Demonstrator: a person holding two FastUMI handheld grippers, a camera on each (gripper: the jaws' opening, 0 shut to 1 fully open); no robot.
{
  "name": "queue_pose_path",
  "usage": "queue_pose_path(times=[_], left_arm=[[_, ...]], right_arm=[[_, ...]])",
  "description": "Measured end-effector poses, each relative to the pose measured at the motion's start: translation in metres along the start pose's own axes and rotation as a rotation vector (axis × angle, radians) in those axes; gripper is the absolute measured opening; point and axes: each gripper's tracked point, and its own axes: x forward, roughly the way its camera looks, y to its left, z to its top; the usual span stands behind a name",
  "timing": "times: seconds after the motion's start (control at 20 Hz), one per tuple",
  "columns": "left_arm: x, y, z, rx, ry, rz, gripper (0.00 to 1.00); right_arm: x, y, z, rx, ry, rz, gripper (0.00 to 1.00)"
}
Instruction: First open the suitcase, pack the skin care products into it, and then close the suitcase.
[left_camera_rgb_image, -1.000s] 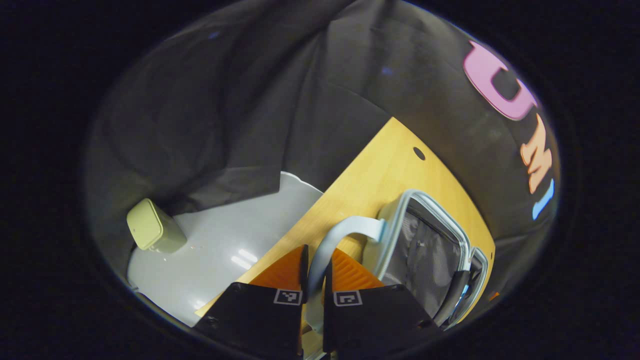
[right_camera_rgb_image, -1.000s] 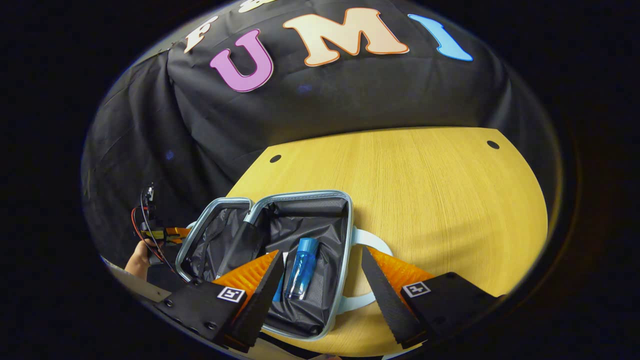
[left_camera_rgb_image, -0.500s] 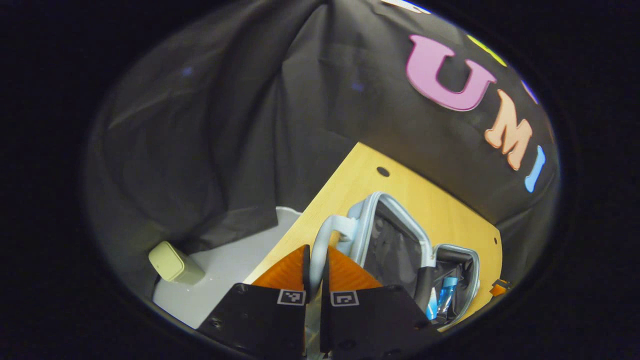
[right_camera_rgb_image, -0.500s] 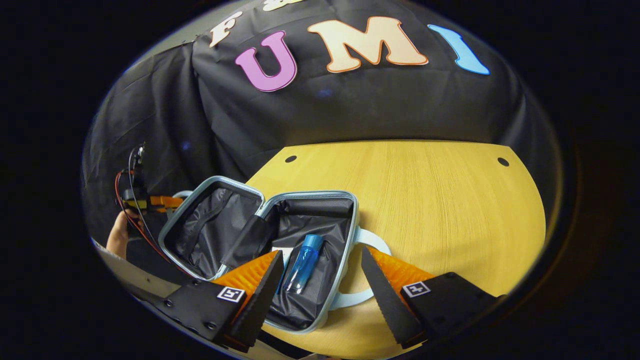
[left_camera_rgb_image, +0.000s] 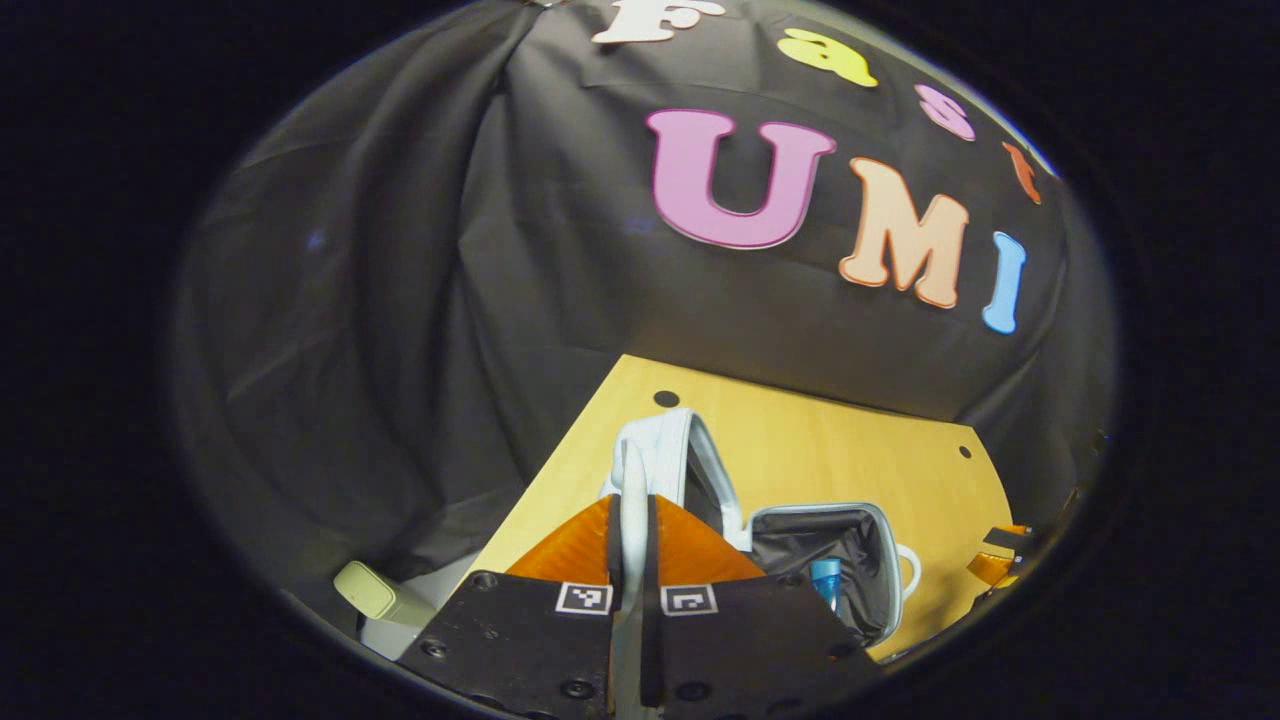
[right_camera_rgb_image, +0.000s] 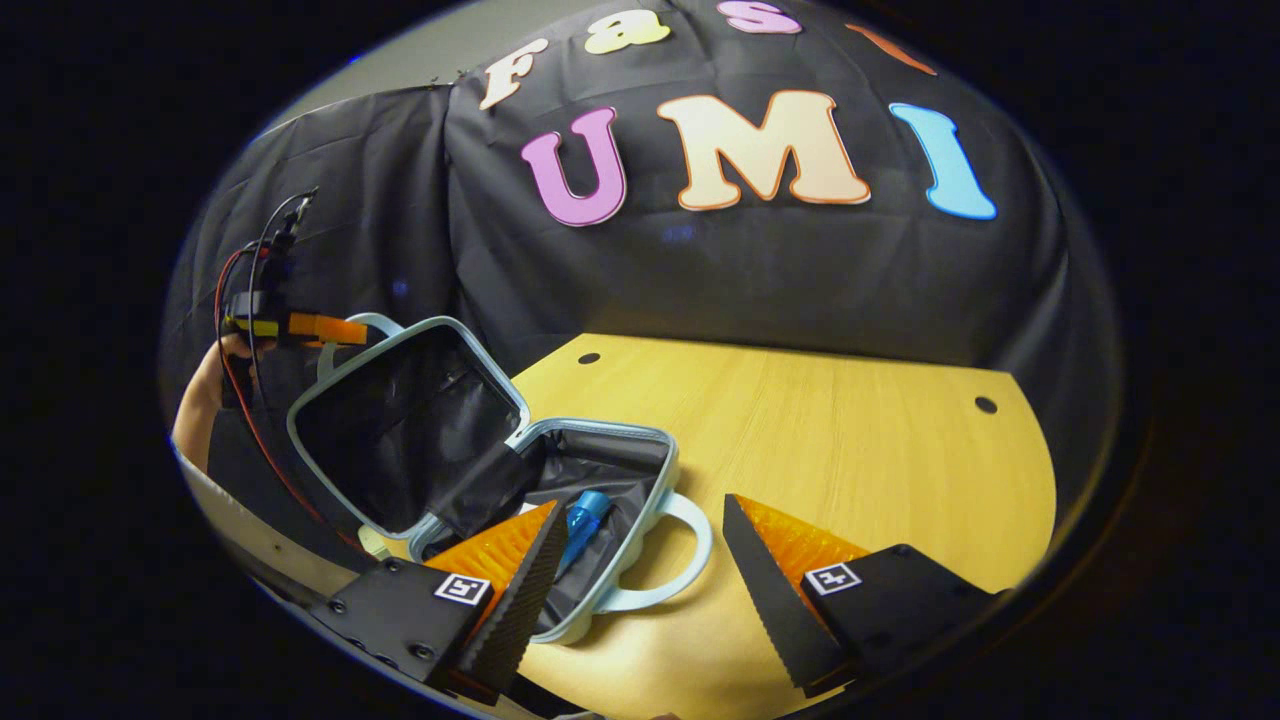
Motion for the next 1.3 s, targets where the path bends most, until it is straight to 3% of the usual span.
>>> queue_pose_path(times=[0.65, 1.1, 1.15, 1.3], left_arm=[[-0.014, -0.2, -0.007, 0.101, 0.006, -0.286, 0.04], [0.012, -0.31, -0.077, 0.143, 0.151, -0.461, 0.05], [0.019, -0.337, -0.085, 0.151, 0.172, -0.467, 0.05], [0.029, -0.361, -0.118, 0.167, 0.233, -0.472, 0.05]], right_arm=[[-0.062, -0.061, 0.0, 0.029, -0.063, -0.028, 0.98], [-0.093, -0.101, -0.005, 0.068, -0.074, -0.088, 0.98], [-0.096, -0.105, -0.006, 0.068, -0.075, -0.095, 0.98], [-0.105, -0.118, -0.009, 0.067, -0.07, -0.109, 0.98]])
